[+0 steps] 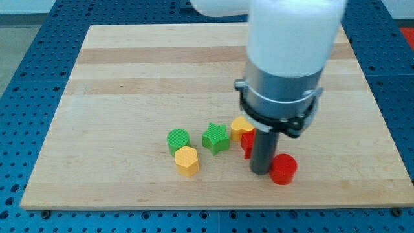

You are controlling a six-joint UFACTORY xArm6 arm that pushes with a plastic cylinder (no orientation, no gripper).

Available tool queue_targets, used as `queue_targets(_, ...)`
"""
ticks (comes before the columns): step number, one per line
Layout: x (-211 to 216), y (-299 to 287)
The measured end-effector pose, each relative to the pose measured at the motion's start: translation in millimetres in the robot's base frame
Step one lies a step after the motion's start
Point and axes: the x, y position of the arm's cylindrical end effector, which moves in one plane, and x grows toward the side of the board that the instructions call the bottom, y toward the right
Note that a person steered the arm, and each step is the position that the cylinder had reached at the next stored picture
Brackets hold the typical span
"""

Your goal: Move the yellow hexagon towards the bottom left

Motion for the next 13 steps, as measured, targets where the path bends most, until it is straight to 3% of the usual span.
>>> queue_targets(2, -1, -14)
queue_targets(3, 1, -85)
queue_targets(6, 31, -127)
queue_targets(10, -12, -182)
queue_targets(12, 43, -214)
queue_targets(13, 45, -198)
